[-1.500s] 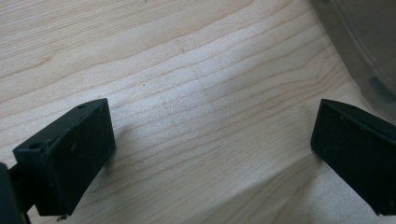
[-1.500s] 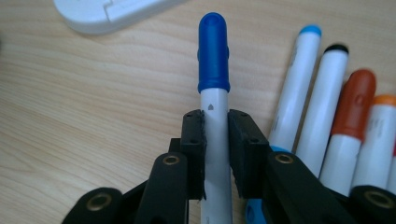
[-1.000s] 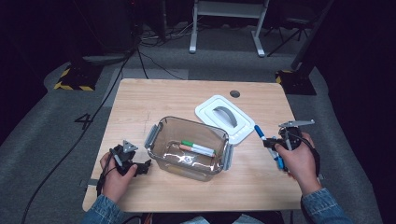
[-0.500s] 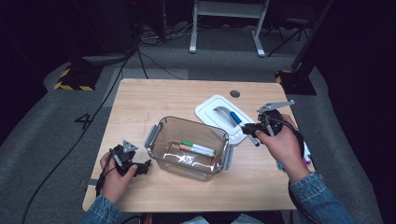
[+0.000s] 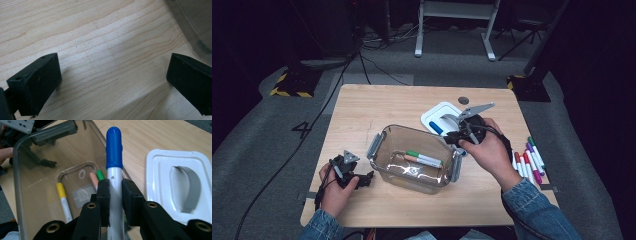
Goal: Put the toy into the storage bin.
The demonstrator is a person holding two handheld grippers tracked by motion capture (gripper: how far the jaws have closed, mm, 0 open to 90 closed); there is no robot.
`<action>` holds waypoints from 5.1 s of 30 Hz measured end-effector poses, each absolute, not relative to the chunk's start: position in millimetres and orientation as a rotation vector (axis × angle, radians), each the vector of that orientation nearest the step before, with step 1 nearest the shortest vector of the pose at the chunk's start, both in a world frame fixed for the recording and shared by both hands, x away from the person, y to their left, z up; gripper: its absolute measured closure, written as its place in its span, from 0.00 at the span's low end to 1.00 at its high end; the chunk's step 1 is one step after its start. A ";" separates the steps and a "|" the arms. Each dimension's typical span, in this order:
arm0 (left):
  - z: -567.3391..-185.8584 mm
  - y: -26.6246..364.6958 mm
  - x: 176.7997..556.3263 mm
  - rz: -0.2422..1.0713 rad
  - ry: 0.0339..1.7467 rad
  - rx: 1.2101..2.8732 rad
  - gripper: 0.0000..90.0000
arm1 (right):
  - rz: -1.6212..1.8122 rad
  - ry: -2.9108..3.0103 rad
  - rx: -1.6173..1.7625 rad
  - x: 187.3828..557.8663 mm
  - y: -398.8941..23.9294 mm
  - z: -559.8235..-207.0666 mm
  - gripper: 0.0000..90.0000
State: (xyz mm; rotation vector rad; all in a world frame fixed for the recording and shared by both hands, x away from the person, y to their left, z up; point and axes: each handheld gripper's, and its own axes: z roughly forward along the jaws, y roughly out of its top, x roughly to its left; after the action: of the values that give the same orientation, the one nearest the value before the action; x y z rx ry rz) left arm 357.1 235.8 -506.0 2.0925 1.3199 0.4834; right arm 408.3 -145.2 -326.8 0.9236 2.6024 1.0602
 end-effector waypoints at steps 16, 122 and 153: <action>-506.0 235.7 357.0 0.483 1.320 2.092 0.00 | 1.029 2.758 0.725 407.6 -75.2 -344.2 0.86; -506.1 235.8 357.1 0.483 1.321 2.090 0.00 | 0.758 2.291 1.455 427.5 -299.5 -371.5 0.71; -506.1 235.9 357.0 0.483 1.321 2.090 0.00 | 0.491 2.273 1.736 453.8 -330.7 -458.8 0.77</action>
State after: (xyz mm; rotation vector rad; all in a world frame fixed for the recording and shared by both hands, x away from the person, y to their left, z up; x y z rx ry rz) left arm 357.0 235.9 -506.1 2.0897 1.3205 0.4827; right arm 453.8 -330.7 -458.8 1.7355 2.2734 0.4909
